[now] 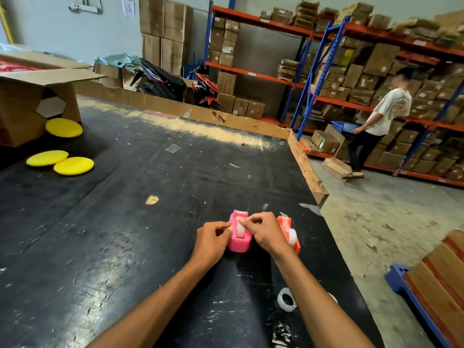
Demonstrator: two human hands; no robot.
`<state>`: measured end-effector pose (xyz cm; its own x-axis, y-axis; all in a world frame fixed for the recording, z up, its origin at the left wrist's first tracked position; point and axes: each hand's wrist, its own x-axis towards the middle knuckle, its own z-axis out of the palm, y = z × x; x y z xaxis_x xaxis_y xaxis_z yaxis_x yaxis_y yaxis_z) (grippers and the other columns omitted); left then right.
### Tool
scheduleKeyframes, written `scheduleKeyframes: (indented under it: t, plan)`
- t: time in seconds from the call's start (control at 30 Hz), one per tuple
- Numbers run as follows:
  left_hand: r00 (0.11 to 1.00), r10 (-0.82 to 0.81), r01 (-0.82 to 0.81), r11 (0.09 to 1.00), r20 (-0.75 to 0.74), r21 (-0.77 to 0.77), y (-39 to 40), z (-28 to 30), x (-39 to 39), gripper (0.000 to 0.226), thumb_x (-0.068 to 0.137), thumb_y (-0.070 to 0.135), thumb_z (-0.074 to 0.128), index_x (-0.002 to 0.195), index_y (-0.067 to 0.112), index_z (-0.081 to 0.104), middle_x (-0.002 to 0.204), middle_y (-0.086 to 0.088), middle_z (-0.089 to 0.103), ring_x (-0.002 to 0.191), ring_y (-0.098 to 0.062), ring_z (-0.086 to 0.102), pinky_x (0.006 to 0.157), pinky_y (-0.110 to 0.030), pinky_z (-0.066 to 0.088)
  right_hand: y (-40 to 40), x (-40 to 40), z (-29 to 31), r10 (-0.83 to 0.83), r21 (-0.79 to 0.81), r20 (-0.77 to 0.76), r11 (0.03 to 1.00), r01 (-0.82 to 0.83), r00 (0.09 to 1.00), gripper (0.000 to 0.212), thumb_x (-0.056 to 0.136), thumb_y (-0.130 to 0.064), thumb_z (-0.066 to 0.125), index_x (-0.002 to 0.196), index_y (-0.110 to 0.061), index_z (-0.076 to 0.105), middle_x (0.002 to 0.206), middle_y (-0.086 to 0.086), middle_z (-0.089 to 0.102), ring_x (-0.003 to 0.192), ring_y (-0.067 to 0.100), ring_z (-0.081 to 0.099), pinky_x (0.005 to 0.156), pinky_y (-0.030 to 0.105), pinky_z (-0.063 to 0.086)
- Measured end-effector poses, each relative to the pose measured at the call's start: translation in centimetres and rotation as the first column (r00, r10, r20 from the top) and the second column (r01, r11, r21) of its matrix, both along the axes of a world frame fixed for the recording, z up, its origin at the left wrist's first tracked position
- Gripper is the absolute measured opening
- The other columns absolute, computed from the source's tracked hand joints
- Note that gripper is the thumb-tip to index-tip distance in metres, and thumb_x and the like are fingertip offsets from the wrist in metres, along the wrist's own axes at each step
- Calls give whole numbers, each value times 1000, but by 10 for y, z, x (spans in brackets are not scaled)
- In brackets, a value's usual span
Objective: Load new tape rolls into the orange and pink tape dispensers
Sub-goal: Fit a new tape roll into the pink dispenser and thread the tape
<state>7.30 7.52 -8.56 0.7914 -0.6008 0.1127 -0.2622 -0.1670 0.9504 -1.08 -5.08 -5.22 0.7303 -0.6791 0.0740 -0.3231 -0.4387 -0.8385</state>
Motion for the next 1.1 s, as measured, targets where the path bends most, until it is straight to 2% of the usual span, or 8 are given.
scheduleKeyframes:
  t: [0.2, 0.33, 0.5, 0.63, 0.8, 0.93, 1.1]
  plan:
    - [1000, -6, 6, 1000, 10, 2, 0, -1, 1, 28, 85, 18, 63, 111, 15, 73, 103, -3, 77, 92, -11, 70, 80, -21, 51, -5, 2, 6, 23, 90, -24, 996, -21, 999, 18, 83, -16, 70, 94, -3, 74, 87, 5, 69, 77, 9, 61, 64, 14, 47]
    - [1000, -7, 7, 1000, 1, 4, 0, -1, 3, 28, 84, 19, 64, 111, 16, 73, 102, -2, 77, 90, -11, 70, 82, -22, 52, -12, 2, 15, 70, 141, -30, 988, -65, 997, 17, 83, -13, 71, 94, 0, 72, 79, 2, 66, 71, 7, 58, 54, 4, 44]
    - [1000, -18, 19, 1000, -10, 2, -1, -3, 4, 29, 85, 20, 63, 112, 17, 72, 103, -1, 77, 92, -10, 70, 83, -24, 53, -21, 3, 25, 108, 55, -23, 993, -107, 994, 18, 80, -15, 75, 87, 1, 74, 69, 1, 65, 60, 2, 52, 50, 4, 40]
    - [1000, -21, 21, 1000, -4, 2, -1, -4, 5, 28, 86, 20, 62, 112, 16, 72, 104, 0, 76, 93, -8, 69, 79, -18, 51, -26, 6, 26, 104, 12, -39, 995, -103, 994, 18, 78, -21, 76, 83, -4, 75, 72, 1, 69, 64, 6, 57, 59, 16, 46]
    - [1000, -22, 22, 1000, 7, -1, -1, -4, 4, 28, 86, 19, 62, 112, 16, 72, 102, 1, 76, 93, -9, 69, 82, -22, 52, -29, 13, 21, 65, -32, -15, 997, -65, 998, 15, 78, -21, 76, 76, -7, 75, 68, 3, 70, 63, 10, 60, 65, 32, 50]
    - [1000, -22, 22, 1000, -11, -7, -2, -6, 5, 28, 86, 18, 63, 112, 14, 72, 102, 0, 76, 92, -9, 70, 85, -26, 55, -33, 20, 23, 42, -48, 12, 998, -41, 999, 9, 78, -16, 75, 74, -7, 75, 58, -5, 64, 54, 4, 53, 59, 25, 43]
    - [999, -39, 38, 999, -23, -5, -2, -7, 6, 29, 86, 21, 63, 112, 16, 72, 101, 2, 77, 93, -8, 70, 85, -27, 55, -41, 27, 23, 57, -48, -49, 997, -60, 997, 12, 77, -17, 76, 79, -5, 77, 67, 1, 68, 61, 6, 56, 60, 21, 44]
